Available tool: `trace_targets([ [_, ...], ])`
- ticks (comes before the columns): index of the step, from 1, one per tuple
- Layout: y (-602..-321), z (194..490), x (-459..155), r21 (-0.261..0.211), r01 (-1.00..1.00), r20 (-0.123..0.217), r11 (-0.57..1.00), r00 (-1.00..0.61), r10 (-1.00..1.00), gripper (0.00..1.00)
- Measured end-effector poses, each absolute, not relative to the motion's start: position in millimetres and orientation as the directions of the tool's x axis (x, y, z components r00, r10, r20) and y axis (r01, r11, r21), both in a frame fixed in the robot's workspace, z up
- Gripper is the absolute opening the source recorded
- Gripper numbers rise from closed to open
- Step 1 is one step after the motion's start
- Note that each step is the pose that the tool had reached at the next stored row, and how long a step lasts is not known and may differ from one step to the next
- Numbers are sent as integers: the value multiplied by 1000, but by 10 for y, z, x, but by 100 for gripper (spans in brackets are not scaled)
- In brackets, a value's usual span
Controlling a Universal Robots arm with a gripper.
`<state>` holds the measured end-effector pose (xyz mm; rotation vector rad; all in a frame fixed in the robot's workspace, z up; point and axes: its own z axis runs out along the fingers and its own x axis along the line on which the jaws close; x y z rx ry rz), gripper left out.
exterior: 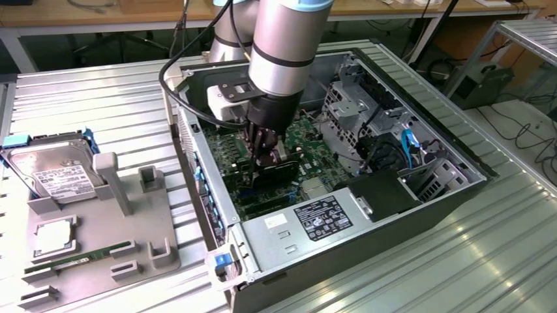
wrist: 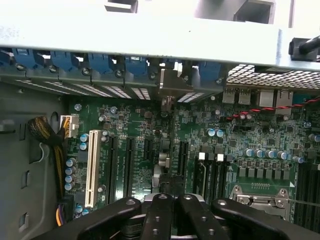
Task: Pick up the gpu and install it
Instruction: 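Press down on the gpu until it lock into place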
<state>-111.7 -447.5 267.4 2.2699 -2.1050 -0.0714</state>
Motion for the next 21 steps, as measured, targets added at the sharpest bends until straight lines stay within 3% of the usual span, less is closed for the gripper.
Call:
trace_targets([
  [21, -4480, 2851, -981, 68, -995, 6, -75, 75, -997, 11],
])
